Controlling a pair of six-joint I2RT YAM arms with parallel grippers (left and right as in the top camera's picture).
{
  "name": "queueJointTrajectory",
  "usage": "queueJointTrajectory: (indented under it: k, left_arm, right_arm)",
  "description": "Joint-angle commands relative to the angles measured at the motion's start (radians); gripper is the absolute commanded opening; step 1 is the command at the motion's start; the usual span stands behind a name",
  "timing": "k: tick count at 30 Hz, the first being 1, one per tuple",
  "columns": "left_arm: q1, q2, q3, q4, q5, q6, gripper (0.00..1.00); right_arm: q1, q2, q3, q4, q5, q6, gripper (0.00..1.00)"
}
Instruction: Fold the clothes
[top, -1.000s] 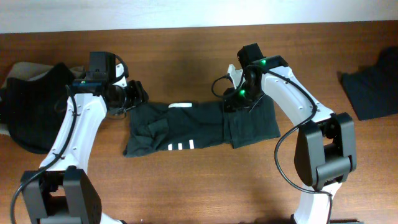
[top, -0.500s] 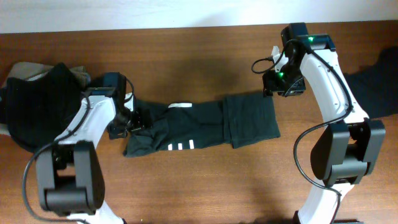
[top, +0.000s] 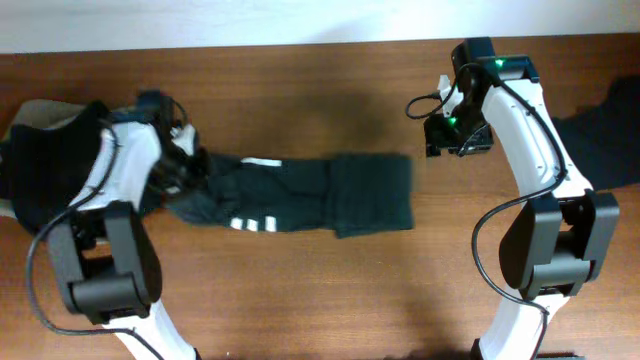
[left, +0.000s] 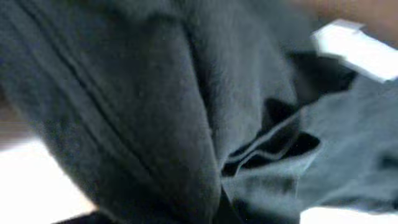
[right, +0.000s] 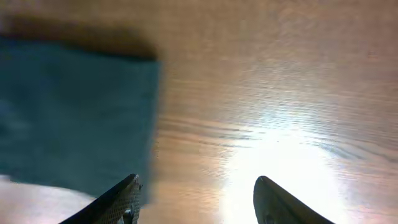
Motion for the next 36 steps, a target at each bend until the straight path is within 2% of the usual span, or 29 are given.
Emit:
queueJointTrajectory:
  k: [1, 5, 8, 11, 13, 16, 20, 25, 27, 29, 32, 33, 36]
  left_arm:
    - [0.053, -0.009, 0.294, -0.161, -0.153, 0.013, 0.0]
    - [-0.037, -0.009, 0.406, -0.243, -0.017, 0.017, 0.0]
    - [-0.233, -0.009, 0.406, -0.239, -0.008, 0.016, 0.0]
    - [-0.386, -0.004, 0.406, -0.213, -0.024, 0.016, 0.01]
    - [-0.492, 0.017, 0.406, -0.207, -0.132, -0.008, 0.01]
    - [-0.594, 0.069, 0.406, -0.204, -0.161, -0.045, 0.01]
    - [-0.674, 0.124, 0.406, -0.171, -0.161, -0.045, 0.01]
    - [-0.698, 0.142, 0.406, -0.153, -0.161, -0.045, 0.02]
    - [-0.703, 0.142, 0.406, -0.151, -0.13, -0.052, 0.22]
    - [-0.704, 0.141, 0.447, -0.165, 0.06, -0.042, 0.31]
    - [-0.681, 0.141, 0.622, -0.193, 0.225, 0.012, 0.4]
    - [-0.665, 0.141, 0.713, -0.228, 0.233, 0.037, 0.5]
    - [-0.605, 0.141, 0.851, -0.348, 0.184, 0.072, 0.51]
  right_arm:
    - [-0.027, -0.019, 0.011, 0.0, 0.071, 0.001, 0.62]
    - [-0.055, -0.019, 0.011, -0.006, 0.069, 0.001, 0.62]
    - [-0.056, -0.019, 0.011, -0.019, 0.07, 0.001, 0.62]
    - [-0.056, -0.019, 0.011, -0.026, 0.07, 0.001, 0.62]
    - [-0.057, -0.019, 0.011, -0.034, 0.071, 0.0, 0.62]
    - [-0.056, -0.019, 0.011, -0.042, 0.071, -0.001, 0.62]
    - [-0.056, -0.019, 0.011, -0.05, 0.07, -0.003, 0.62]
    - [-0.056, -0.019, 0.011, -0.056, 0.07, -0.003, 0.62]
    - [-0.056, -0.019, 0.011, -0.056, 0.07, -0.003, 0.62]
    - [-0.056, -0.019, 0.011, -0.055, 0.066, -0.003, 0.62]
    - [-0.056, -0.019, 0.011, -0.048, 0.029, -0.003, 0.65]
    - [-0.055, -0.019, 0.011, -0.048, 0.017, -0.003, 0.65]
    - [-0.055, -0.019, 0.011, -0.048, -0.06, -0.055, 0.65]
